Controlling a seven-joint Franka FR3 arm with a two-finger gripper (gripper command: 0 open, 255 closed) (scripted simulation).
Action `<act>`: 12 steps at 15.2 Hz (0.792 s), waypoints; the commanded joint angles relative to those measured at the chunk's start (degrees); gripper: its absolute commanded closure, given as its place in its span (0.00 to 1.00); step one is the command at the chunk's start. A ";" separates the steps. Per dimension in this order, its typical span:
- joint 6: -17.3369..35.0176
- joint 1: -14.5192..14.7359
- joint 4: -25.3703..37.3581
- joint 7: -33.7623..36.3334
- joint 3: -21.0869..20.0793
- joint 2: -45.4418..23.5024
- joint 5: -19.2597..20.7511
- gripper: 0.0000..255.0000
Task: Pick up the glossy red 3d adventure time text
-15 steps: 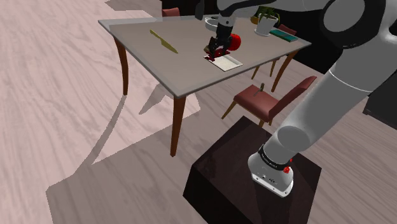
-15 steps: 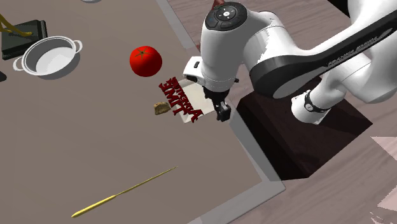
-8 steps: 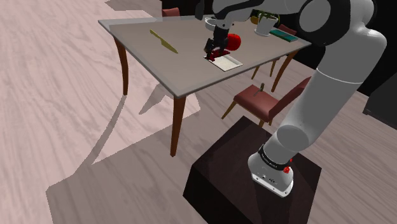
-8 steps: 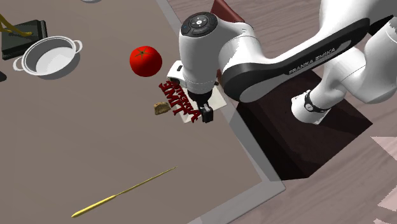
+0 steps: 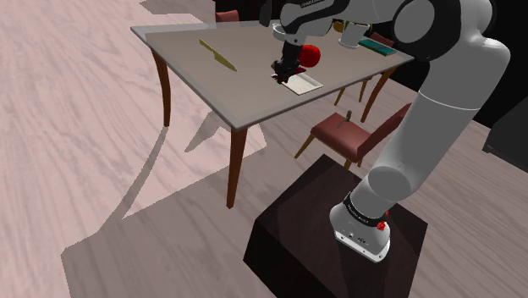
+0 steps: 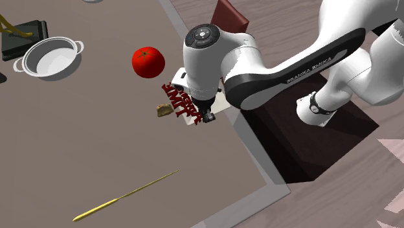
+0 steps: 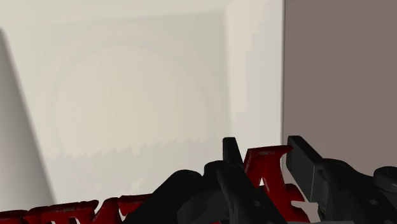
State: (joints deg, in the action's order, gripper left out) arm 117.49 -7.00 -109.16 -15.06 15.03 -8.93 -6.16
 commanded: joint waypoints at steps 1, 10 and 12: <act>0.05 0.00 -0.01 -0.01 0.00 -0.03 -0.01 1.00; -2.06 0.06 1.30 0.33 0.05 0.83 0.34 1.00; -3.49 0.07 2.32 0.51 0.08 1.26 0.52 1.00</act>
State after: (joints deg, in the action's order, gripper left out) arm 114.65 -6.91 -107.49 -14.60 15.09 -7.67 -5.66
